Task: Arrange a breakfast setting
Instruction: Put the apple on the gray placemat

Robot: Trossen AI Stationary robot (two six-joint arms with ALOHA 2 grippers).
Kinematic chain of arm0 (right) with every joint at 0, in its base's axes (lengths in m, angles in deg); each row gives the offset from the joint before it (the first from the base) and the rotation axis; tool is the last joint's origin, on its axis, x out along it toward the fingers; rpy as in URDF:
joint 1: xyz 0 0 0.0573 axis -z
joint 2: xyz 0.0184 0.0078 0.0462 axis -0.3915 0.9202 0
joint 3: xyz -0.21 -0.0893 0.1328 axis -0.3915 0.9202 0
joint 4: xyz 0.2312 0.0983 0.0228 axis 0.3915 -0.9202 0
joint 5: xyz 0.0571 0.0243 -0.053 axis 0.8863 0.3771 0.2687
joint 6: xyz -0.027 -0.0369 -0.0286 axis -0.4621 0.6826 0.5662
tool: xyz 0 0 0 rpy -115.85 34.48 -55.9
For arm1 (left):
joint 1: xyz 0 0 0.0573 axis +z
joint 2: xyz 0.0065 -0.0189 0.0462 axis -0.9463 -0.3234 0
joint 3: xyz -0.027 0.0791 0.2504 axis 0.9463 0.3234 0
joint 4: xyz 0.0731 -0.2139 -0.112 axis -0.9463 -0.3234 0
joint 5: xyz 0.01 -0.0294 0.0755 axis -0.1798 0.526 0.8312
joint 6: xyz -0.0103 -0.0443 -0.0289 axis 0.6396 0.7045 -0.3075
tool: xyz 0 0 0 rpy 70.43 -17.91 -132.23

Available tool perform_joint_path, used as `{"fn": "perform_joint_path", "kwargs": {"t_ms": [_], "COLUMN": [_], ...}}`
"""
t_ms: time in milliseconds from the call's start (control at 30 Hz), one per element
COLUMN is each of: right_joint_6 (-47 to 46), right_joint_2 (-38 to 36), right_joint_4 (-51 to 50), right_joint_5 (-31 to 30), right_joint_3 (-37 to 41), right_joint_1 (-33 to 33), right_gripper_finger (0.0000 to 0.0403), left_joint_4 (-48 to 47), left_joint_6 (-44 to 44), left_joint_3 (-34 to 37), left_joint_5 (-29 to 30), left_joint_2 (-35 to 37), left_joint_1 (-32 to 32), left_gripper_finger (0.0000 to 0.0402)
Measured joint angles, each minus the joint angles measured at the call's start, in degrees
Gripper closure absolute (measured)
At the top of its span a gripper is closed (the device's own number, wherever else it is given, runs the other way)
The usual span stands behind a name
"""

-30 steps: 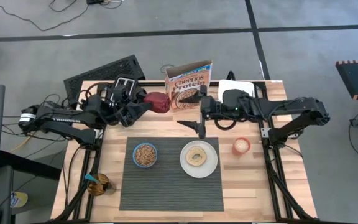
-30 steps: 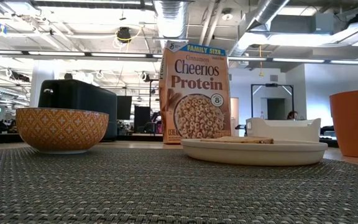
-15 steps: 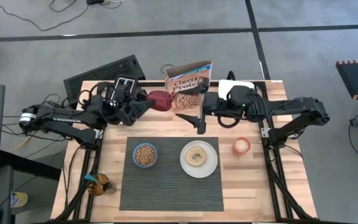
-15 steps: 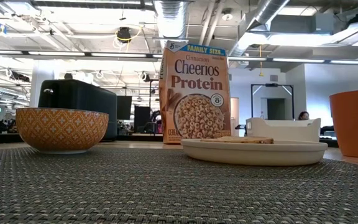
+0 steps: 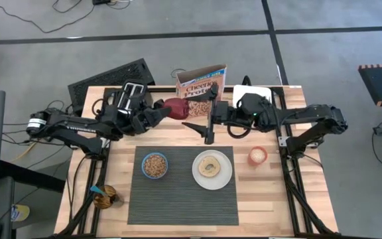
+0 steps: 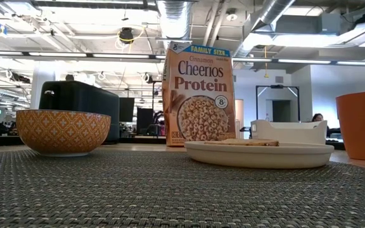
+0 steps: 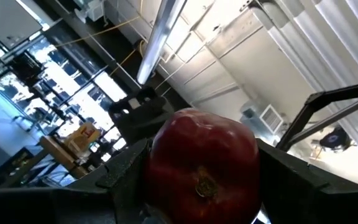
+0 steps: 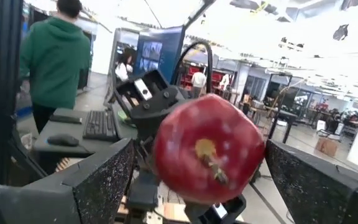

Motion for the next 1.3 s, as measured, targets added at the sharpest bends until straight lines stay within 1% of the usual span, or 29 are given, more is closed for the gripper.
{"fn": "perform_joint_path", "kwargs": {"t_ms": [167,267,533,633,733,1033,1300], "right_joint_6": [-0.2,-0.2,-0.2,-0.3,-0.2,-2.0,-2.9], "right_joint_2": [1.3,1.2,1.2,1.2,1.2,2.0,2.6], "right_joint_4": [3.0,4.2,5.4,5.0,5.0,5.9,6.6], "right_joint_5": [0.1,0.2,0.3,0.3,0.3,0.4,0.4], "right_joint_3": [0.0,0.0,0.0,0.0,0.0,0.0,-0.1], "right_joint_1": [-0.1,0.2,0.3,0.3,0.3,0.3,0.3], "right_gripper_finger": [0.0017,0.0027,0.0084,0.0096,0.0096,0.0073,0.007], "left_joint_4": [0.9,1.4,1.6,1.6,1.6,1.6,1.6], "left_joint_6": [1.4,2.1,2.4,2.3,2.3,2.6,2.8], "left_joint_3": [0.0,0.0,0.0,0.0,0.0,0.0,0.0], "left_joint_5": [-0.1,-0.3,-0.3,-0.2,-0.5,-0.7,-0.3], "left_joint_2": [-0.8,-1.0,-1.1,-1.1,-1.1,-1.1,-1.0], "left_joint_1": [0.0,0.0,0.0,0.0,0.0,0.0,0.0], "left_gripper_finger": [0.0164,0.0164,0.0164,0.0164,0.0164,0.0163,0.0163]}}
